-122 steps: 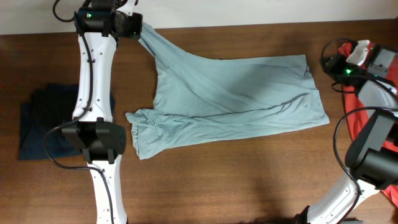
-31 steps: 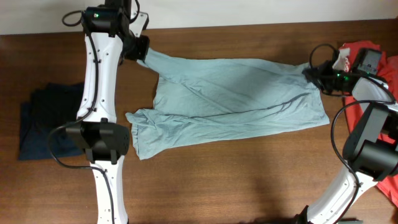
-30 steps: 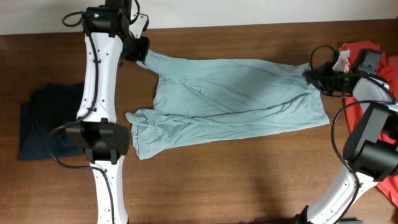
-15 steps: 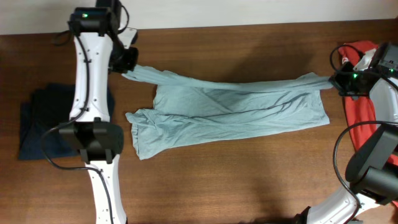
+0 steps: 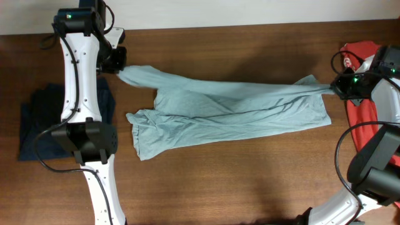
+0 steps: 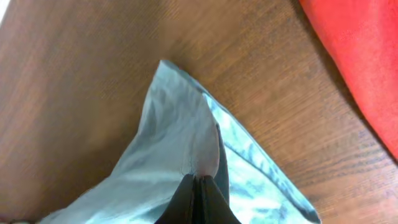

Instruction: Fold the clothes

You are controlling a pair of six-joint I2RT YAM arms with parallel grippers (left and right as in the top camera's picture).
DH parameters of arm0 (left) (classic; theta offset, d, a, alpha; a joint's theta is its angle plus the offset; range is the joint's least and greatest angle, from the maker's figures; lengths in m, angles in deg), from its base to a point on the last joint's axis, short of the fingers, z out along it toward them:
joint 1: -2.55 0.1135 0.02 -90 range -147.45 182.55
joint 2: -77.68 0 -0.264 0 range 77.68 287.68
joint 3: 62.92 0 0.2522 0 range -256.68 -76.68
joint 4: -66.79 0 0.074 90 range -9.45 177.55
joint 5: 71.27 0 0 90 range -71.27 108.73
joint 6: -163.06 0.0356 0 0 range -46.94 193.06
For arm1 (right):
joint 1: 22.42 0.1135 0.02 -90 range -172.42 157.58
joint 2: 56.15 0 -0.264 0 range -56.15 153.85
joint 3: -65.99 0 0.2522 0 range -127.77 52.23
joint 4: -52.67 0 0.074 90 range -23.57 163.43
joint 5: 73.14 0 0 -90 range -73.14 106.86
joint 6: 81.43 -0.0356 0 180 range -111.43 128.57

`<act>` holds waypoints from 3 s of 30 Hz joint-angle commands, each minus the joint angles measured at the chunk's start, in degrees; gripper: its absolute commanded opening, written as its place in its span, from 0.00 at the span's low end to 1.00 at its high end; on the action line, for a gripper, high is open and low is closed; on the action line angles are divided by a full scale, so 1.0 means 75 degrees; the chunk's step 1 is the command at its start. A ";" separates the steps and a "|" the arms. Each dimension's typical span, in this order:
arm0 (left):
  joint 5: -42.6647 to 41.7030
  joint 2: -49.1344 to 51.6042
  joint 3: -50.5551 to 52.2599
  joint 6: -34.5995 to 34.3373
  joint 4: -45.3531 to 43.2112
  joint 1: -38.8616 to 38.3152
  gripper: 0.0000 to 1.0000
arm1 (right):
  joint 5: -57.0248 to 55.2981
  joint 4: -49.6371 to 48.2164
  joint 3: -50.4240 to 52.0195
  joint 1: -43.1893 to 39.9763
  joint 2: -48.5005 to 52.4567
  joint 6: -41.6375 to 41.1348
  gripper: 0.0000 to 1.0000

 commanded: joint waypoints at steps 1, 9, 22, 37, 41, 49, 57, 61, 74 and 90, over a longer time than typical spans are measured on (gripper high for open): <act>-0.0906 -0.0297 -0.0131 0.0061 0.0026 0.0012 0.09 | -0.0169 0.0172 -0.0082 -0.0020 -0.0079 0.0073 0.05; -0.1839 -0.0297 0.0224 -0.0166 0.0026 0.0012 0.04 | -0.0087 0.0504 -0.0082 -0.0020 -0.0079 0.0274 0.05; -0.2454 -0.0688 0.0256 -0.0160 0.0023 -0.0195 0.13 | -0.0382 0.1384 -0.0082 -0.0029 -0.0079 0.0650 0.51; -0.2422 -0.3477 0.0256 -0.0154 0.0020 -0.0192 0.44 | 0.0545 0.0988 -0.0082 -0.0134 0.0580 0.3057 0.99; -0.2331 -0.3838 0.0256 -0.0070 0.0020 -0.0187 0.50 | 0.0737 0.0822 -0.0082 -0.0134 0.1172 0.3573 0.99; -0.2221 -0.3923 0.0256 -0.0070 0.0020 -0.0187 0.50 | 0.2008 0.0810 -0.0058 0.0047 0.1932 0.4470 0.96; -0.2221 -0.3923 0.0256 -0.0070 -0.0029 -0.0187 0.50 | 0.2057 0.0947 -0.0175 0.0370 0.2104 0.4243 0.24; -0.2221 -0.3923 0.0256 -0.0070 0.0009 -0.0187 0.50 | 0.2046 0.1326 -0.0586 0.0122 0.1894 0.4217 0.16; -0.2221 -0.3923 0.0256 -0.0070 0.0020 -0.0187 0.50 | 0.0877 0.1719 -0.1332 -0.0746 0.1778 0.4278 0.99; -0.2221 -0.3923 0.0256 -0.0073 0.0020 -0.0187 0.79 | 0.1749 0.1920 -0.1241 0.0198 0.2693 0.4820 0.80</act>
